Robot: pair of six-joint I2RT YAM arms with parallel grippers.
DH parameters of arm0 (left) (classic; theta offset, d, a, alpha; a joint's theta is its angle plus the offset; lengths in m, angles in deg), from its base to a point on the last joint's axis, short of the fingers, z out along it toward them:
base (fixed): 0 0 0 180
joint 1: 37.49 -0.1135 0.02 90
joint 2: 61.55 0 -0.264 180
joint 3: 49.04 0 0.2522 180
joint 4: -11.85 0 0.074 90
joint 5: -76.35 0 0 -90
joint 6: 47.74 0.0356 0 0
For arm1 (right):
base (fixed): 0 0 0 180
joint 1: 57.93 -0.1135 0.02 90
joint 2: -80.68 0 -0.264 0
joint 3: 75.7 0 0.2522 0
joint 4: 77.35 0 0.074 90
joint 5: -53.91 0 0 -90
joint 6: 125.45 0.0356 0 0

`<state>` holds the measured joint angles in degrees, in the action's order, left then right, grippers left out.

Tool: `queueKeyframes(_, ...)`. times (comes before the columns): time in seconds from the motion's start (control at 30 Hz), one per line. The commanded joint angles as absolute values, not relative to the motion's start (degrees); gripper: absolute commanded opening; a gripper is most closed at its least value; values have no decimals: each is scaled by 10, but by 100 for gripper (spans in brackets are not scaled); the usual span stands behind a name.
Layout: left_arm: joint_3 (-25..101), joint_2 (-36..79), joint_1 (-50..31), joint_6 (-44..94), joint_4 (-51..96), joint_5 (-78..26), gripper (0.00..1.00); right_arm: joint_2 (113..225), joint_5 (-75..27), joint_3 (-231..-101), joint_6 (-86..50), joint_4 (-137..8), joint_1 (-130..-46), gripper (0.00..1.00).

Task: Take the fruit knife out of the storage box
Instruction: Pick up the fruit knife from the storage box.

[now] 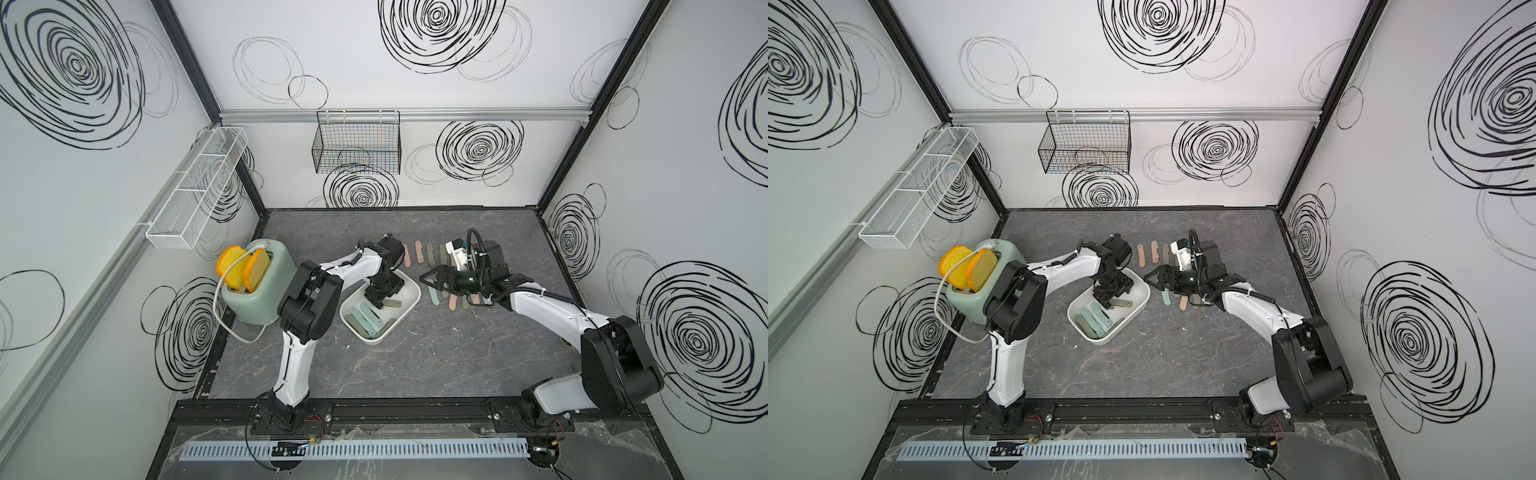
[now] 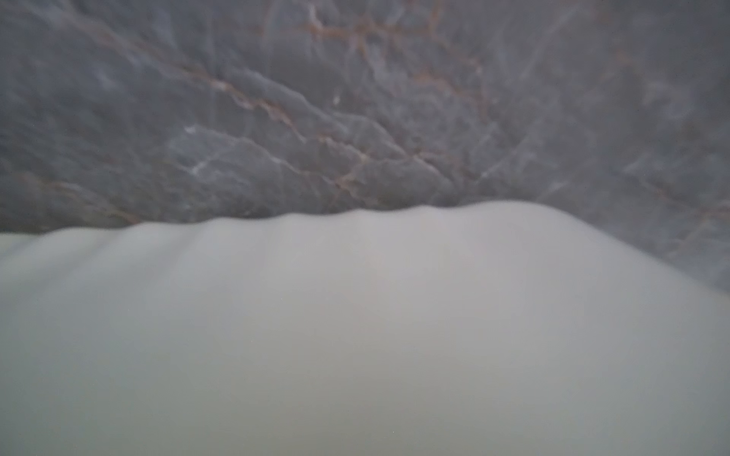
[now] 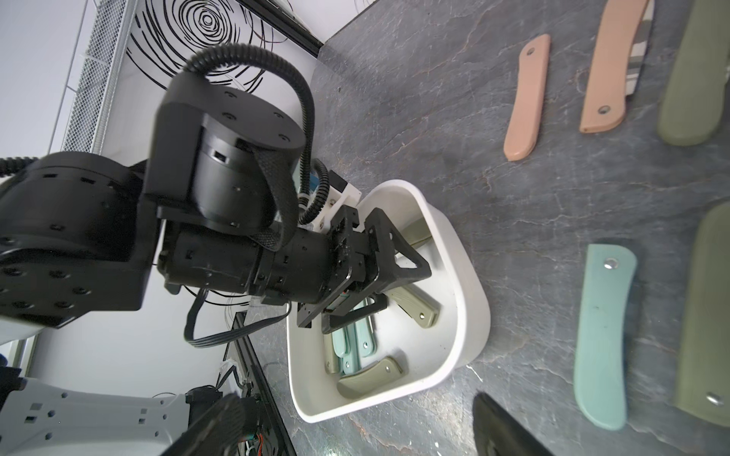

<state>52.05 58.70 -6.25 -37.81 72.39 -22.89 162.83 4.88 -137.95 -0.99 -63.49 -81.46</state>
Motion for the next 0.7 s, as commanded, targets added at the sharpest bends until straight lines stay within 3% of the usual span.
queueKeyframes(0.0,502,615,-60,-397,726,-237,72,1608,60,-1369,-28,-612,-805,94)
queueKeyframes(0.17,503,624,-59,-393,729,-232,56,1601,65,-1368,-33,-604,-791,94)
queueKeyframes(0.37,503,638,-55,-384,733,-228,21,1593,68,-1367,-41,-594,-776,94)
queueKeyframes(0.43,504,641,-53,-379,734,-229,14,1590,70,-1366,-42,-592,-773,94)
queueKeyframes(0.67,526,640,-44,-359,758,-203,14,1594,77,-1366,-44,-593,-768,94)
